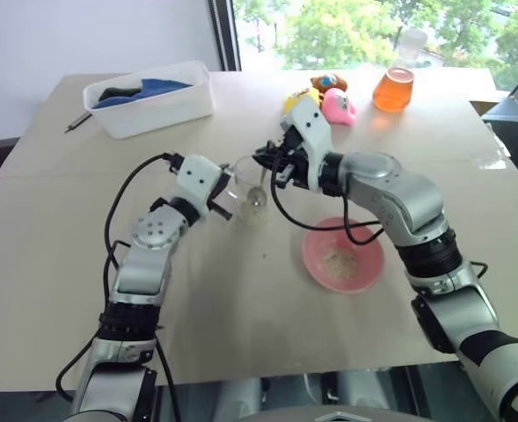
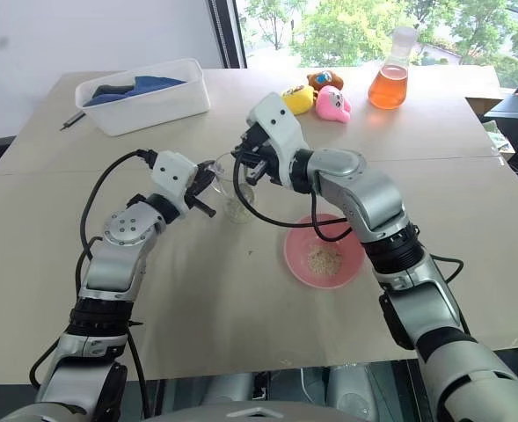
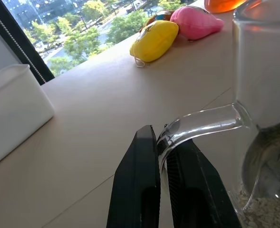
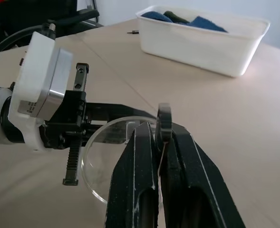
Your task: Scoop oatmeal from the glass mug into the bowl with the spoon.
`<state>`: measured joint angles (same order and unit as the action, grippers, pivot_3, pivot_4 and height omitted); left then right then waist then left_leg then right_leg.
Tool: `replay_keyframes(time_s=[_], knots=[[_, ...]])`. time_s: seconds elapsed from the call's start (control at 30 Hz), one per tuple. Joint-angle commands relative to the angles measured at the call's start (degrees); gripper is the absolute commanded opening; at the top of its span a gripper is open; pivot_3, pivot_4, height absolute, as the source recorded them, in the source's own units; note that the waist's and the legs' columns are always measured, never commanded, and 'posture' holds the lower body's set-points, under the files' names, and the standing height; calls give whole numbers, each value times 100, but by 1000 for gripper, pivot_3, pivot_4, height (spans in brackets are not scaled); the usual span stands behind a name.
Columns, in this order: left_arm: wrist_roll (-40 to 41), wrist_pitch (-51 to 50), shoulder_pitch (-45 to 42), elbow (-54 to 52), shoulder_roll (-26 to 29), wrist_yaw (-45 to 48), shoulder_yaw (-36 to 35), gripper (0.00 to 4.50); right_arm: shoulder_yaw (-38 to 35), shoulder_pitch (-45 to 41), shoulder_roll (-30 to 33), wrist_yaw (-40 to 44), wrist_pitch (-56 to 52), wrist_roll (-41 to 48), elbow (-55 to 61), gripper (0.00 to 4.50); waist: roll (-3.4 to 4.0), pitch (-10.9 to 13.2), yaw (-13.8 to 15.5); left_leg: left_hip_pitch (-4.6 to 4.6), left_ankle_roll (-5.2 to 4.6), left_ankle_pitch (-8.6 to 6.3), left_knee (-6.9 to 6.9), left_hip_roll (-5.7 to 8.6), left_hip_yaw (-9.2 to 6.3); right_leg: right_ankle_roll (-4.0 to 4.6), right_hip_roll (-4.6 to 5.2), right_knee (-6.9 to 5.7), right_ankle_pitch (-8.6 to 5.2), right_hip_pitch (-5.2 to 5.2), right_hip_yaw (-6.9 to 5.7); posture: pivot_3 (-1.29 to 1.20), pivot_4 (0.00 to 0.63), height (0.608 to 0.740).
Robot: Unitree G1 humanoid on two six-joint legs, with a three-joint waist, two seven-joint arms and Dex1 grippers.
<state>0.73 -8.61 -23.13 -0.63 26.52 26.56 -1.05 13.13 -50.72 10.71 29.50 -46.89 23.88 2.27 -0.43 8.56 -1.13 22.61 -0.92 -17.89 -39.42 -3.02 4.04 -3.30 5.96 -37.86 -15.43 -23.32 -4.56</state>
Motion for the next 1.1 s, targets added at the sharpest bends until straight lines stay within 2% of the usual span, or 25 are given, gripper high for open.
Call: replay_keyframes(time_s=[0.03,0.17,0.4,0.97,1.1], knots=[[-144,378,-157,-162,113,-72,-43,63,-594,49,-269,-365,-650,396,172,0,0,0,2,0,1,0,0,0,0,0,0,0,0,0,0,0,150,740],[-257,629,-123,-16,145,-104,-29,63,-1193,13,-569,-775,-1199,686,101,0,0,0,3,0,1,1,0,0,0,0,0,-1,0,0,0,0,150,740],[-248,858,-22,192,119,-70,3,63,-1876,-334,-772,-1223,-1498,978,-56,0,0,0,0,0,1,1,1,0,0,0,0,-1,0,0,0,0,150,740],[-95,714,51,403,36,-115,-63,63,-2089,-562,-655,-1544,-1679,1328,258,0,0,0,-4,0,2,1,1,1,-1,0,0,-4,0,0,0,0,150,740],[-61,686,-9,498,15,-116,-56,63,-1807,-507,-383,-1389,-1630,1251,469,0,0,0,-1,0,2,1,0,0,-1,0,0,-4,0,0,0,0,150,740]])
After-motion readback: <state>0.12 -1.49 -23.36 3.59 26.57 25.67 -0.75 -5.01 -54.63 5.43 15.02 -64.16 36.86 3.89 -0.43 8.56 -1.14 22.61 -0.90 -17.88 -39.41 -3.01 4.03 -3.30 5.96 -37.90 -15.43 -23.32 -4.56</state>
